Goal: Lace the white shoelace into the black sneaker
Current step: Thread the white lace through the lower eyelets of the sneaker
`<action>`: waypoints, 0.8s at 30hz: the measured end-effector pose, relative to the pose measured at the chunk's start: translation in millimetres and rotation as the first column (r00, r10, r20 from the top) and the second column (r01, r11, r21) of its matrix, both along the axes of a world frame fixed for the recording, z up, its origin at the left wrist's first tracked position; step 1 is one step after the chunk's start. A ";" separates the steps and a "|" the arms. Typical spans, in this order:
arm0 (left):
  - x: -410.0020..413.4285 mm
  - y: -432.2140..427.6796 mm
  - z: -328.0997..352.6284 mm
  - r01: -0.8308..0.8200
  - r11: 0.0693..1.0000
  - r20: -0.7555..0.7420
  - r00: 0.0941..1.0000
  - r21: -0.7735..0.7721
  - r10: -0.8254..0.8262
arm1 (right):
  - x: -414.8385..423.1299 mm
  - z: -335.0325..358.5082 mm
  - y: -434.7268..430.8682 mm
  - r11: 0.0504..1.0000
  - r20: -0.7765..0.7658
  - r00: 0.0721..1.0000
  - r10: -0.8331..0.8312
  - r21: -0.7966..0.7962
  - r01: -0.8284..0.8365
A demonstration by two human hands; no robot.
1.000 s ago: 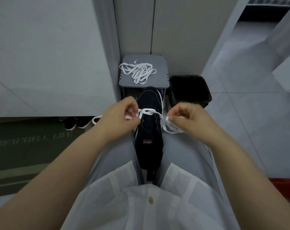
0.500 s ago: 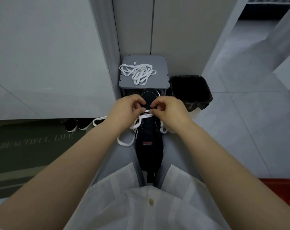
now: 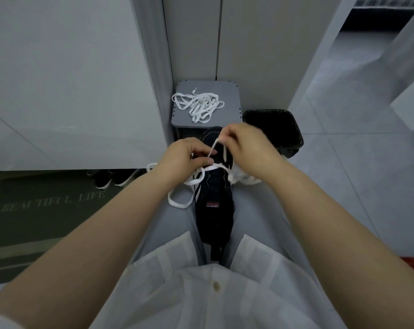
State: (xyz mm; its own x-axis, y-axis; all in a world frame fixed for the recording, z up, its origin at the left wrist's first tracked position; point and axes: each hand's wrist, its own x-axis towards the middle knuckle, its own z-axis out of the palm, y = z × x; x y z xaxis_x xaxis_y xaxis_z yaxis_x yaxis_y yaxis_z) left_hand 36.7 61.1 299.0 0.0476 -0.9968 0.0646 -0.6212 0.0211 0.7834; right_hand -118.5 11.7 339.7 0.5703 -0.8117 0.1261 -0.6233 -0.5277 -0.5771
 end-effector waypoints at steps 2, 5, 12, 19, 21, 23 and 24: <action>-0.5 -1.1 0.1 0.005 1.000 -0.025 1.000 0.006 -0.005 | -2.3 22.8 -2.1 0.995 0.156 0.984 -0.083 0.061 0.074; -3.5 -2.4 3.8 0.065 0.998 -0.078 0.995 0.027 -0.062 | -7.3 65.5 2.2 0.989 0.404 0.908 -0.114 0.130 0.066; -15.4 -4.4 12.5 0.251 0.960 -0.050 0.968 0.122 -0.247 | -9.4 98.6 8.6 0.998 0.681 0.732 -0.018 0.061 -0.032; 6.4 -4.3 28.5 0.128 0.987 0.084 0.987 0.102 -0.136 | -36.5 55.9 -15.2 0.884 0.677 0.570 -0.467 0.349 0.310; 14.6 -6.0 46.6 0.080 0.994 0.079 0.993 0.076 -0.086 | -44.1 34.2 -17.5 0.846 0.421 0.748 -0.513 0.393 0.360; 21.6 -10.8 72.4 0.056 0.998 0.090 0.994 0.000 -0.056 | -46.4 14.3 -14.9 0.857 0.100 0.914 -0.392 0.401 0.324; 23.6 -12.5 85.7 0.052 0.998 0.099 0.994 -0.029 -0.049 | -44.8 8.9 -11.1 0.870 -0.021 0.946 -0.324 0.386 0.307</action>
State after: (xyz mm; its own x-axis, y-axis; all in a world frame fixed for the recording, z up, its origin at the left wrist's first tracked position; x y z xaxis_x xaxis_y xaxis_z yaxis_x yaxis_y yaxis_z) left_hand 60.3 48.7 384.6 -0.0104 -0.9951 0.0982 -0.6924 0.0780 0.7173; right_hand -163.2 0.6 348.6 0.2771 -0.9379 -0.2089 -0.6896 -0.0427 -0.7230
